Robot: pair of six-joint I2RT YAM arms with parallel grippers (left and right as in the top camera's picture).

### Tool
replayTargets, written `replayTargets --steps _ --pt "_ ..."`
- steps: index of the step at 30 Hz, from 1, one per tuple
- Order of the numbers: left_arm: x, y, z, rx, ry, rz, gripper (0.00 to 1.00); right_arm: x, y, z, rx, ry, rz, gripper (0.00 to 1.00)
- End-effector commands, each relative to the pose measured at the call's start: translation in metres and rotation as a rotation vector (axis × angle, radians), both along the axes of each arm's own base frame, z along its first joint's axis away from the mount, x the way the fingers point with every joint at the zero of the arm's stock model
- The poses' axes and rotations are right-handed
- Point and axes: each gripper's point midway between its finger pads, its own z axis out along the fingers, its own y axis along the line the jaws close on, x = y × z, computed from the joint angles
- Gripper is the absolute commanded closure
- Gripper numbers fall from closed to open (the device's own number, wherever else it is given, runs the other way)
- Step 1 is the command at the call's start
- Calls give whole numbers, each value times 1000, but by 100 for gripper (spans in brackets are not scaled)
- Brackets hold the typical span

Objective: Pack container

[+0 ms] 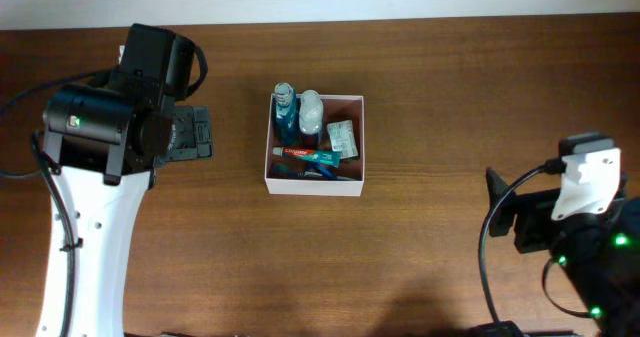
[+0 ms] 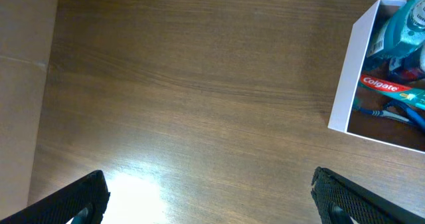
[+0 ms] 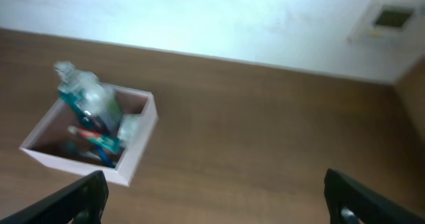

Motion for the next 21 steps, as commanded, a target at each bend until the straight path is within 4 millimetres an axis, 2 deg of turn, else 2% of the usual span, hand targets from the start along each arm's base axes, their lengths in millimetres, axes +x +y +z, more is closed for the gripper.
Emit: replayTargets --steps 1,5,8,9,15,21 --pt "-3 2 6 12 -17 -4 1 -7 4 -43 41 46 21 1" --pt "-3 2 6 12 -17 -4 1 -9 6 -113 59 68 33 1" --pt "-3 2 6 12 -18 -4 0 -8 8 -156 65 59 44 1" --pt "-3 2 6 12 -17 -4 1 -8 10 -178 71 43 54 1" --pt "-3 2 6 12 -17 -4 1 -7 10 -221 100 -1 41 1" --pt "-3 2 6 12 -17 -4 1 -7 10 -244 148 -8 17 1"
